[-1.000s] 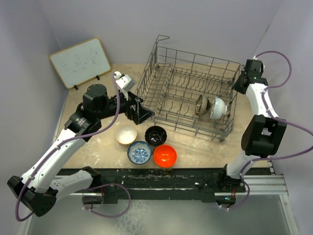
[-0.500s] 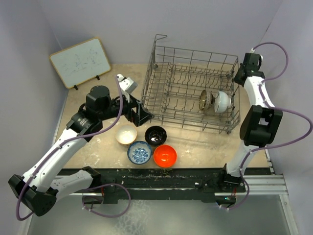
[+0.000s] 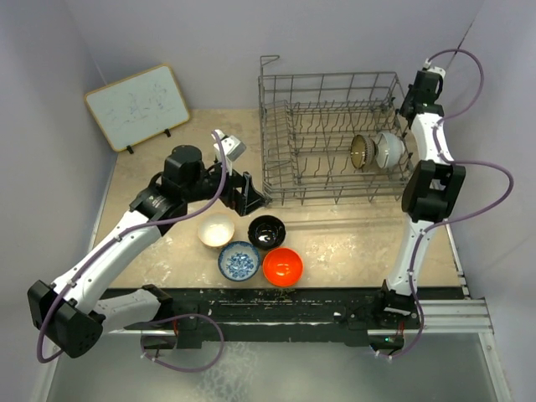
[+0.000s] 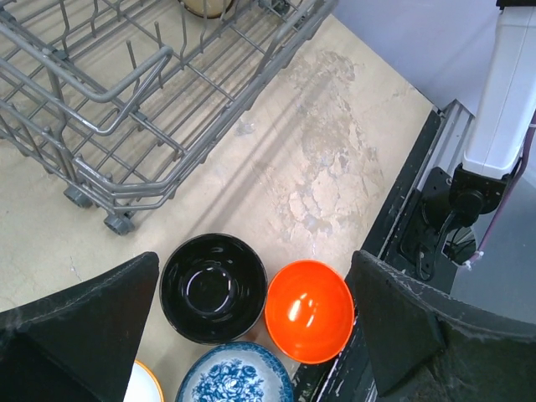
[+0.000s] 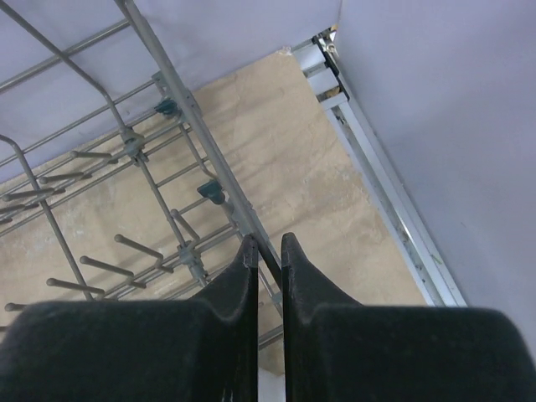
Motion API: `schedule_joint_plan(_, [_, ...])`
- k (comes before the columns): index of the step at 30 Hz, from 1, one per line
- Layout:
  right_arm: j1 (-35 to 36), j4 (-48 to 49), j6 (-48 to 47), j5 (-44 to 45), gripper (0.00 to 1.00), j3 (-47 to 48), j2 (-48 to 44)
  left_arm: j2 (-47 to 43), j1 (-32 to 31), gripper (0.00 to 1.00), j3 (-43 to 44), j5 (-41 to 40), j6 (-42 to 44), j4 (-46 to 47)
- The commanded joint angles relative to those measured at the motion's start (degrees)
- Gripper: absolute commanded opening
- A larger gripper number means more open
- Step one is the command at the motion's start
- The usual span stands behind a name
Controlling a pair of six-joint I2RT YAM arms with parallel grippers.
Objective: Load the bowls into the dish rack
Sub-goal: Adjust the dish rack at the center of the board.
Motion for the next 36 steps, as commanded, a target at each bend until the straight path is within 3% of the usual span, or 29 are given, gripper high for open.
schedule_joint_plan(1, [-0.8, 10.9, 4.3, 3.5, 0.0, 7.1, 2.8, 0.4, 0.3, 0.99, -0.2, 0.8, 0.7, 4.1])
schedule_joint_plan(9, [-0.8, 11.5, 3.5, 3.6, 0.0, 17.3, 8.6, 1.1, 0.3, 0.99, -1.2, -0.2, 1.4, 5.2])
schedule_joint_plan(10, [-0.7, 11.5, 3.1, 3.4, 0.05, 17.2, 8.0, 1.2, 0.3, 0.99, -1.2, -0.4, 1.6, 5.2])
schedule_joint_plan(12, [-0.7, 12.1, 2.5, 3.8, 0.33, 13.5, 4.5, 1.3, 0.4, 0.99, -1.2, -0.8, 1.7, 5.2])
schedule_joint_plan(16, [-0.7, 15.7, 2.0, -0.2, 0.71, 4.9, -2.3, 1.0, 0.5, 0.99, -1.0, -1.3, 1.3, 4.9])
schedule_joint_plan(19, [-0.7, 14.6, 1.8, 0.6, 0.81, -0.1, -6.8, 0.8, 0.6, 0.99, -0.7, -1.5, 0.5, 4.7])
schedule_joint_plan(22, [-0.6, 20.8, 2.3, 1.4, 0.9, -10.9, -13.8, 0.1, 0.6, 0.99, -1.0, -1.1, -0.2, 4.8])
schedule_joint_plan(31, [1.6, 21.2, 5.2, -5.5, 0.92, -32.7, -34.2, -2.6, 0.8, 0.99, -0.3, -3.4, -1.3, 1.6])
schedule_joint_plan(36, [11.4, 12.6, 4.3, -3.3, 0.92, -44.9, -50.4, -4.4, 0.8, 0.99, 1.1, -3.4, -1.7, -0.2])
